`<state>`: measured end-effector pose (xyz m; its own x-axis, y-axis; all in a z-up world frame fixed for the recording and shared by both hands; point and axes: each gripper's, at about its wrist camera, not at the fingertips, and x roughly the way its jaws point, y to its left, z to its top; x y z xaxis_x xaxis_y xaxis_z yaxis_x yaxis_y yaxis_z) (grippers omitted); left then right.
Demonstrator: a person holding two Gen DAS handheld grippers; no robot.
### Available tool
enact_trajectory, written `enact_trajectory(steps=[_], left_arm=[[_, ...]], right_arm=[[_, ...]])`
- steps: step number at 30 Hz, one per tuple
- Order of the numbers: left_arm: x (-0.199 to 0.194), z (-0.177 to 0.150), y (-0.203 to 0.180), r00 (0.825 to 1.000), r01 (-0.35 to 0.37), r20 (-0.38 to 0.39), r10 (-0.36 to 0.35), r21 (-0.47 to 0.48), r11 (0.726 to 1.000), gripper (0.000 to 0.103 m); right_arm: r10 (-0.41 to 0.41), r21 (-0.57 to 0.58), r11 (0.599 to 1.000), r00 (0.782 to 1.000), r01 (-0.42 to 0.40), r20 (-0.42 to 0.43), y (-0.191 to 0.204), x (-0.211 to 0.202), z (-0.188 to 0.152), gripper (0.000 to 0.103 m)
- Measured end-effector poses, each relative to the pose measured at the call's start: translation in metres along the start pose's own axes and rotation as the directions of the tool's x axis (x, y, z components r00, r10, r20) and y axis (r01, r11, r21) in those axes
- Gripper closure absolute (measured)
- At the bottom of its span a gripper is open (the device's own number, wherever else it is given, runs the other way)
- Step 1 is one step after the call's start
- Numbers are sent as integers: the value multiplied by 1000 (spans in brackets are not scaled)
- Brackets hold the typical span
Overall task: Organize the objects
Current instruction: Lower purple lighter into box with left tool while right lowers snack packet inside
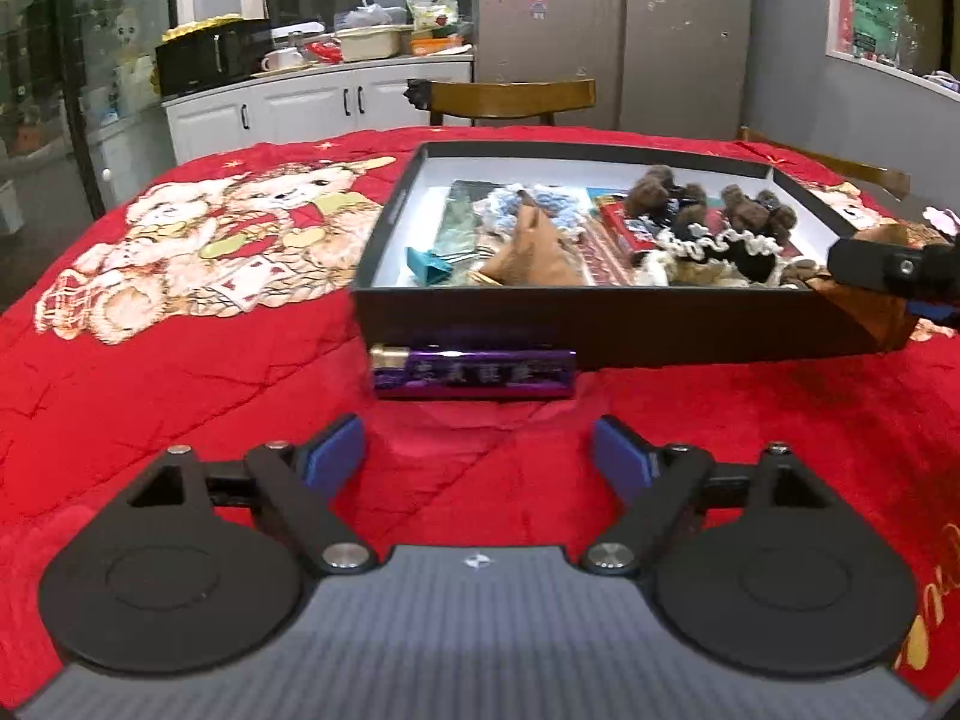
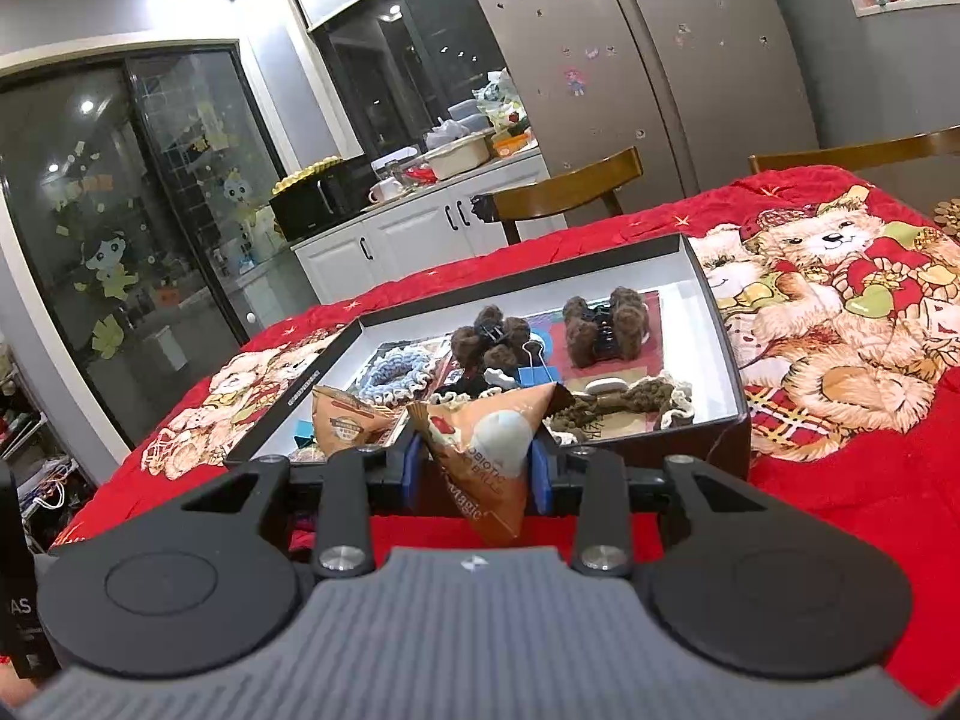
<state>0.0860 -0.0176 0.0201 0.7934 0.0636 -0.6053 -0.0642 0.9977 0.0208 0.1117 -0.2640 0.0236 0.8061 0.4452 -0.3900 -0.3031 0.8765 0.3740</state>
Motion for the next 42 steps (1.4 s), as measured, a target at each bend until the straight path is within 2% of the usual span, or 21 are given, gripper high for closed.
enact_trajectory(steps=[12,13,14,19,27,31,34,36,39,42], left_arm=[[26,17,2,1000,28,-14,-28,-18,999,12],[28,18,3,999,28,-16,-28,-24,999,13],[29,19,3,1000,20,-14,-20,-24,1000,18],[26,17,-3,1000,2,1,-2,9,1000,19],[8,7,4,999,37,1,-37,-18,999,19],[-11,8,5,997,67,44,-65,-42,997,20],[-18,19,4,994,69,84,-65,-43,997,20],[-19,33,6,993,78,94,-72,-58,995,20],[-11,64,4,993,83,85,-78,-56,995,19],[11,95,0,997,50,67,-46,-60,997,19]], right_arm=[[23,15,1000,1000,-23,-18,-1,1,1,64],[27,16,1000,999,-26,-21,0,1,1,64],[28,13,1000,999,-28,-23,0,1,1,63],[15,-1,1000,1000,-15,-19,2,1,1,64],[6,-1,1000,1000,-6,10,-1,-5,6,64],[8,-8,1000,999,-7,36,-1,-9,11,64],[31,38,999,999,-32,33,-6,-8,18,64],[23,27,999,999,-24,27,-7,-4,23,64],[-33,21,999,999,34,-21,-11,16,37,64],[-42,49,998,994,47,-96,-19,39,50,64]])
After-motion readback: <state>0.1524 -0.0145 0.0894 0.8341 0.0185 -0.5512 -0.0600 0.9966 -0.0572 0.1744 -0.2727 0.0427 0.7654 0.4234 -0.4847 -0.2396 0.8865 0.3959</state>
